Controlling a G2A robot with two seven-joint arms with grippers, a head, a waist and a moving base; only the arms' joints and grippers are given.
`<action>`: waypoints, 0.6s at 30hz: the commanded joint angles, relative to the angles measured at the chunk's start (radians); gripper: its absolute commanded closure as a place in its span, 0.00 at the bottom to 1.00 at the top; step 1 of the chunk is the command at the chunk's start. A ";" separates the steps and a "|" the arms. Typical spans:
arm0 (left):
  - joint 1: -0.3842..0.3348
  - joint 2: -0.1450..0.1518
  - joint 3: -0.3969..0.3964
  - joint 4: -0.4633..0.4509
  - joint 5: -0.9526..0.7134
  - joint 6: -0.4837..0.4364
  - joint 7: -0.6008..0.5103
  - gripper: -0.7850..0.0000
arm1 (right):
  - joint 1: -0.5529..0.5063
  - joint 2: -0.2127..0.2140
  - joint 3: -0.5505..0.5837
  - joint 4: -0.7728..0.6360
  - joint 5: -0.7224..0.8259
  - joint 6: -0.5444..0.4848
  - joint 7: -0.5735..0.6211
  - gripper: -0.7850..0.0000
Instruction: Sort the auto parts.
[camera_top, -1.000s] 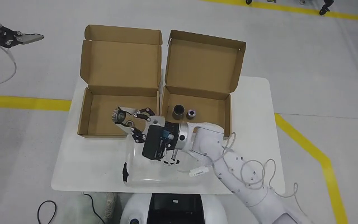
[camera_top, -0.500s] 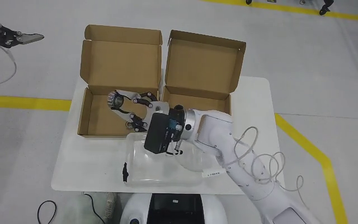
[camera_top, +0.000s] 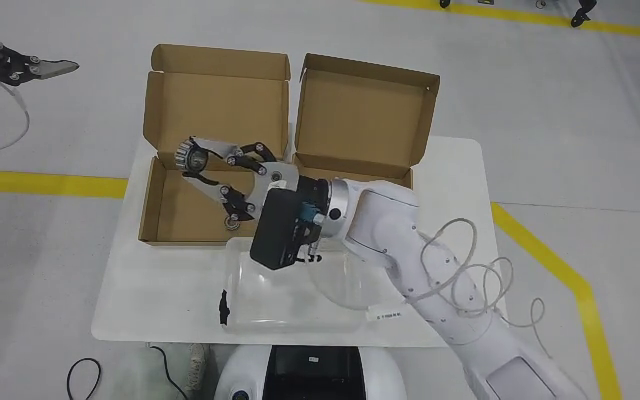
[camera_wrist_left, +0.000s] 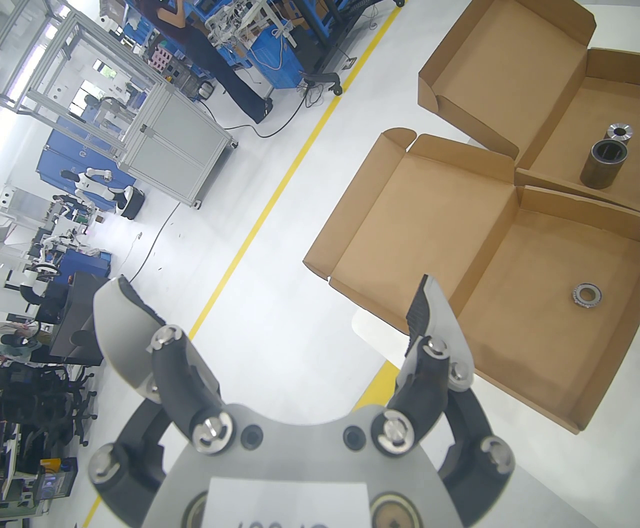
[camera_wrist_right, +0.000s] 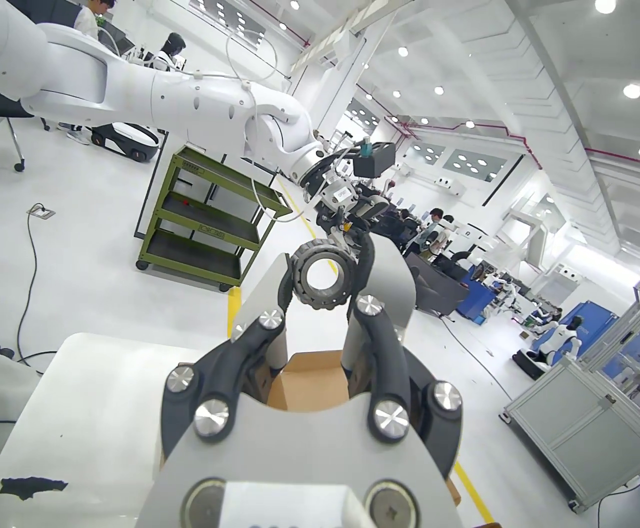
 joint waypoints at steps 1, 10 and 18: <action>0.000 0.000 0.000 0.000 0.000 0.000 0.000 0.00 | -0.001 -0.001 -0.004 0.000 -0.005 0.002 0.004 1.00; 0.000 0.000 0.000 0.000 0.000 0.000 0.000 0.00 | -0.023 -0.002 -0.032 0.062 -0.010 -0.029 0.049 1.00; 0.000 0.000 0.000 0.000 0.000 0.000 0.000 0.00 | -0.049 -0.005 -0.057 0.100 -0.018 -0.019 0.147 1.00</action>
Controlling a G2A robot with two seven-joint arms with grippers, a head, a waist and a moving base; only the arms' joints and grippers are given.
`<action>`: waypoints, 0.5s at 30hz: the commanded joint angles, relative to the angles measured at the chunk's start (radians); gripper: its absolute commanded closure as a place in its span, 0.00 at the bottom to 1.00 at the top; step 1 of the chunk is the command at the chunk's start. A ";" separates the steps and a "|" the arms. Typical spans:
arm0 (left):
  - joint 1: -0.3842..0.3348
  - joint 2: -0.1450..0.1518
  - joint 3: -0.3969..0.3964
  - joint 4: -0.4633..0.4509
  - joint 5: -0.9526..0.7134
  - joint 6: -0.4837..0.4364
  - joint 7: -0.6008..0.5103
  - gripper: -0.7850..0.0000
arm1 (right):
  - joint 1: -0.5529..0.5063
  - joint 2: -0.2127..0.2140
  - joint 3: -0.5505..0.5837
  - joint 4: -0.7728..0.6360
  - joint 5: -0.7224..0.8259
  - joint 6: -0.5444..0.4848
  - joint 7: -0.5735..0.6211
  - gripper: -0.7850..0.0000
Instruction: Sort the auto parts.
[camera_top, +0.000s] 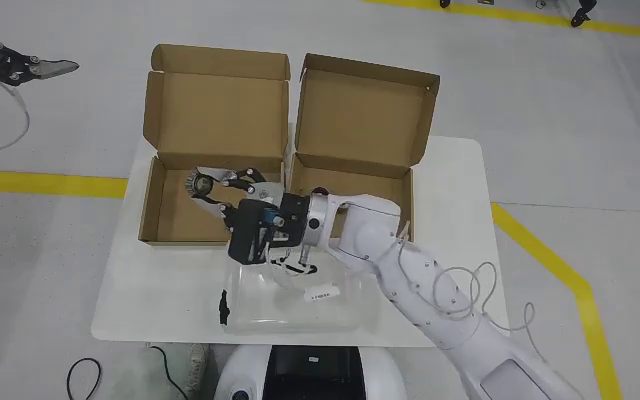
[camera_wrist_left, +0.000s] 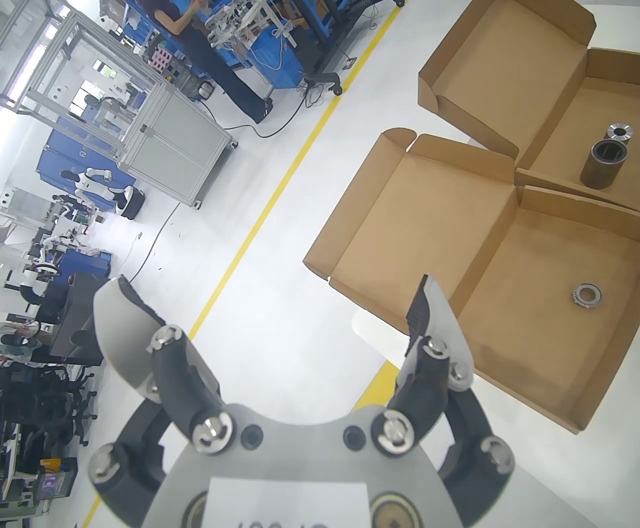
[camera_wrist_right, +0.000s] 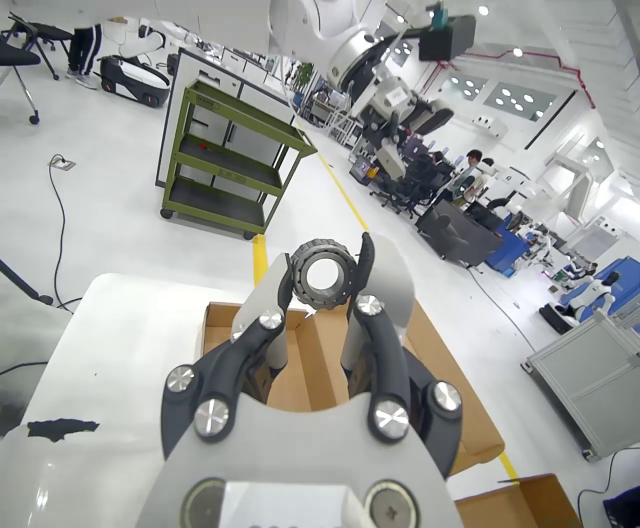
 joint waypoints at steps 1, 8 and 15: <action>0.000 0.000 0.000 0.000 0.000 0.000 0.000 0.00 | -0.010 0.001 -0.003 0.013 -0.001 0.002 0.019 1.00; 0.000 0.000 0.000 0.000 0.000 0.000 0.000 0.00 | -0.012 -0.008 -0.039 0.091 0.010 -0.008 0.131 1.00; 0.000 0.000 0.000 0.000 0.000 0.000 0.000 0.00 | 0.036 -0.034 -0.090 0.193 0.047 -0.007 0.214 1.00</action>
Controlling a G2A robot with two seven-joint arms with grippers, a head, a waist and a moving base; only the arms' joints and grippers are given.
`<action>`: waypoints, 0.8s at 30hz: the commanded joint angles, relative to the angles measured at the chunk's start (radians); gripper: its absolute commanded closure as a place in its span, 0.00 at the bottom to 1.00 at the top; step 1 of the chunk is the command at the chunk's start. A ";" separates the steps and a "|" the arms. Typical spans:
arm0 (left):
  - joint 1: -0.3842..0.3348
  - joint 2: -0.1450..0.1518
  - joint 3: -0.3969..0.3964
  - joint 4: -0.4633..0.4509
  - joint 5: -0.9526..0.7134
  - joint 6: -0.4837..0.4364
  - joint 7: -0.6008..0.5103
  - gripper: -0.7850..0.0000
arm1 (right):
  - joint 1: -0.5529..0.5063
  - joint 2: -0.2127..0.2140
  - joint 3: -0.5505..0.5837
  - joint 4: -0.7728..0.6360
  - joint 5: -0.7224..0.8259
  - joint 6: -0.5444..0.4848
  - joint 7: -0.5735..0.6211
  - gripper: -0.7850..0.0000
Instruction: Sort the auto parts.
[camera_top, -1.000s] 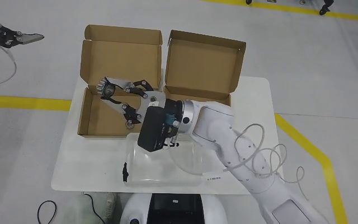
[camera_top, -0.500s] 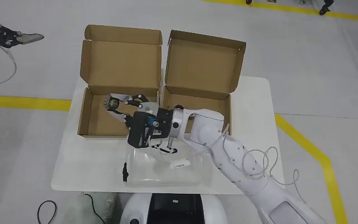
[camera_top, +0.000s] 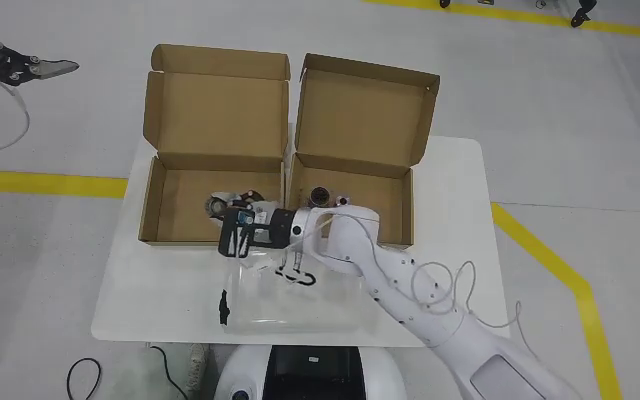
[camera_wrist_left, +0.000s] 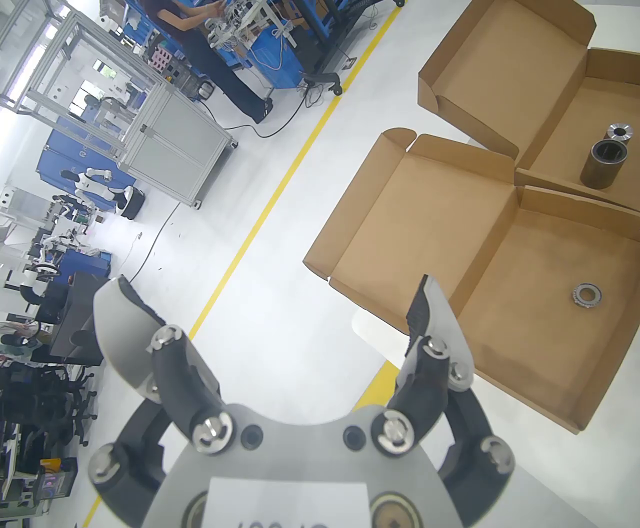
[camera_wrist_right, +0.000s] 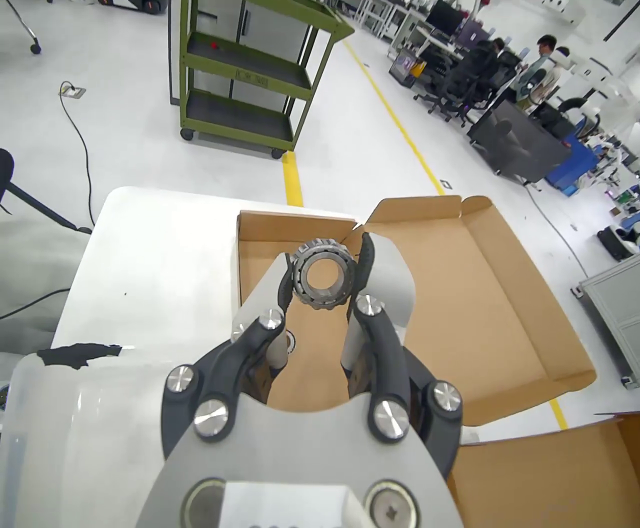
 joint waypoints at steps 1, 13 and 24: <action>0.000 0.000 0.000 0.000 0.000 0.000 0.000 0.00 | 0.017 -0.008 -0.012 0.030 0.012 0.005 0.010 1.00; 0.000 0.000 0.000 0.000 0.000 0.000 0.000 0.00 | 0.143 -0.077 -0.088 0.252 0.098 0.022 0.078 1.00; 0.000 0.000 0.000 0.000 0.000 0.000 0.000 0.00 | 0.249 -0.162 -0.160 0.488 0.168 0.066 0.156 1.00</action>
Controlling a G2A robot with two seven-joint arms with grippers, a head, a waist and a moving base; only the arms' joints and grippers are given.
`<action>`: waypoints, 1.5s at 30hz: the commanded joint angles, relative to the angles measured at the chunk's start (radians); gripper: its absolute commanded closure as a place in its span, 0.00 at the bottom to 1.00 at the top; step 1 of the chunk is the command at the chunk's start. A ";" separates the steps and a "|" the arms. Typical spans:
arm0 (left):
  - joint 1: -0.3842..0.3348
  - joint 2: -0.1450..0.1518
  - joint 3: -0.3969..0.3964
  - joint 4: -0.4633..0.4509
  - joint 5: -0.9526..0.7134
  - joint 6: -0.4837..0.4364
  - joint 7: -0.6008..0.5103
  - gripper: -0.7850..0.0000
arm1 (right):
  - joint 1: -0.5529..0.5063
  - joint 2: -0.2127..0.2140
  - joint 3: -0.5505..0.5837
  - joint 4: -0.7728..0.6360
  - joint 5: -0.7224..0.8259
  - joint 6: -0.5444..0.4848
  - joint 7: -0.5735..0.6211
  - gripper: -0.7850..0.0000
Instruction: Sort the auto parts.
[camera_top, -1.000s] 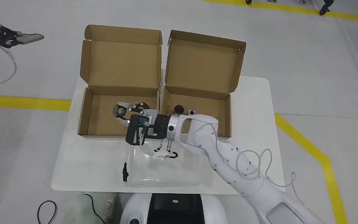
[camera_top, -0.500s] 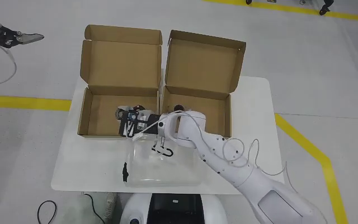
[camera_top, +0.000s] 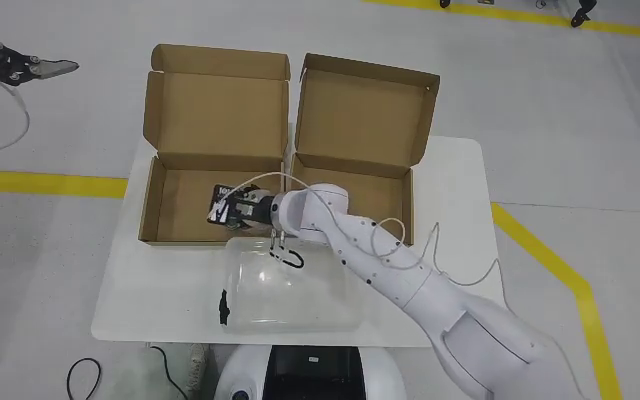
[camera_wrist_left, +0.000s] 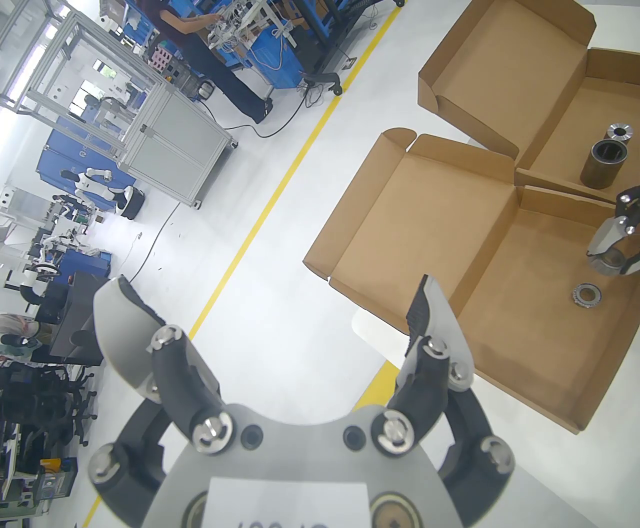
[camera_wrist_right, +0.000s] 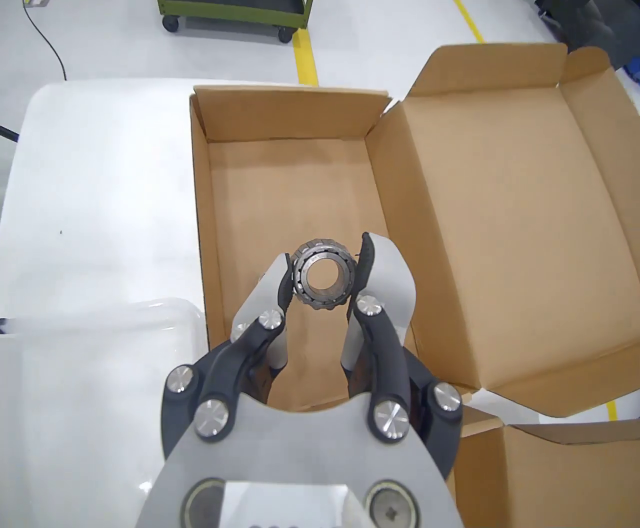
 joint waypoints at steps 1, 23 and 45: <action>0.000 0.000 0.000 0.000 0.000 0.000 0.000 0.00 | 0.016 -0.015 -0.011 0.041 0.012 0.005 0.015 1.00; 0.000 0.000 0.000 0.000 0.000 0.000 0.000 0.00 | 0.148 -0.186 -0.092 0.431 0.093 -0.011 0.076 0.96; 0.000 0.000 0.000 0.000 0.000 0.000 0.000 0.00 | 0.204 -0.256 -0.089 0.573 0.064 -0.019 -0.014 0.65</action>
